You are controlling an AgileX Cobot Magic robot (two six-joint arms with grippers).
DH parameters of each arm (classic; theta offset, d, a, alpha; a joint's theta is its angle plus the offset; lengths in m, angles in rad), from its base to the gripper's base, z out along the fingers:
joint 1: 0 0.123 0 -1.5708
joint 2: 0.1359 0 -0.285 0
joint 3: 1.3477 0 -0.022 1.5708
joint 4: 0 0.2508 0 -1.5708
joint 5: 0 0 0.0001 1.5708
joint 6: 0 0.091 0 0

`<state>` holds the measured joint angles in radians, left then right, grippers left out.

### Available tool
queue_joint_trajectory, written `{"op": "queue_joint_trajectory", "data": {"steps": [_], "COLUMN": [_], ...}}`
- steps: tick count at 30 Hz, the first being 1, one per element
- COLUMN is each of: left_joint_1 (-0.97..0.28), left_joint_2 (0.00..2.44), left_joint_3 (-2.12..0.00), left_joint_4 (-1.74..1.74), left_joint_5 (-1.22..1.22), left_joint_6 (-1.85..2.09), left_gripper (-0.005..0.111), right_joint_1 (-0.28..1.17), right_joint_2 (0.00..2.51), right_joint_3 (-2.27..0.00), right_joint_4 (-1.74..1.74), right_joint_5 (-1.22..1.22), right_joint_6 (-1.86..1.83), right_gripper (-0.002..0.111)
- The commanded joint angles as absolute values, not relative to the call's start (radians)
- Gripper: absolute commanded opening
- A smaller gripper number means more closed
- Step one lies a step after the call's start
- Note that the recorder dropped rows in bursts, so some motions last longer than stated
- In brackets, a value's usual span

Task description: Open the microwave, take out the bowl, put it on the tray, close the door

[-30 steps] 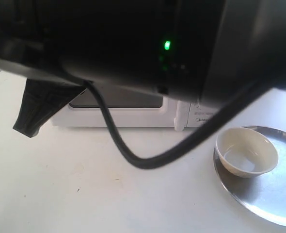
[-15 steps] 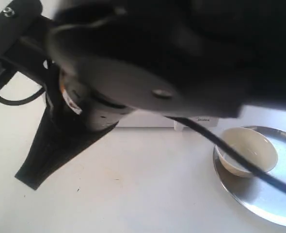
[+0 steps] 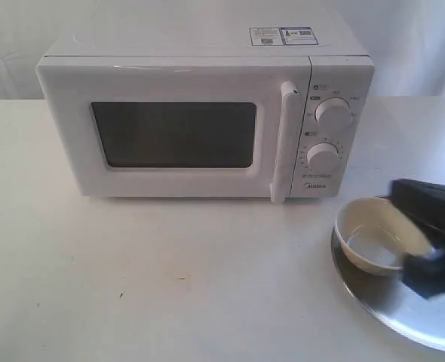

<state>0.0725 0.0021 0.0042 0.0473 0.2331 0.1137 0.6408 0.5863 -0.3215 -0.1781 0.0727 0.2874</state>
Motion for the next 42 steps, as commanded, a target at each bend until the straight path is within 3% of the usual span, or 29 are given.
{"op": "queue_joint_trajectory", "data": {"steps": [1,4,7,21,35,42], "left_joint_1": [0.069,0.069,0.069,0.069,0.069,0.069], "left_joint_2": [0.000,0.000,0.000,0.000,0.000,0.000], "left_joint_3": [0.000,0.000,0.000,0.000,0.000,0.000], "left_joint_4": [0.045,0.045,0.045,0.045,0.045,0.045], "left_joint_5": [0.232,0.232,0.232,0.231,0.231,0.231], "left_joint_6": [0.109,0.109,0.109,0.109,0.109,0.109], "left_gripper": [0.000,0.000,0.000,0.000,0.000,0.000], "right_joint_1": [0.453,0.367,0.349,0.349,0.349,0.349], "right_joint_2": [0.264,0.094,0.000,0.000,0.000,0.000], "right_joint_3": [-0.111,0.000,0.000,0.000,0.000,0.000], "right_joint_4": [-0.176,-0.176,-0.176,-0.176,0.000,0.000], "right_joint_5": [0.000,-0.124,0.000,-0.006,0.318,0.317], "right_joint_6": [0.291,0.291,0.291,0.291,0.227,-0.030], "right_gripper": [0.000,0.000,0.000,0.000,0.000,0.000]}}
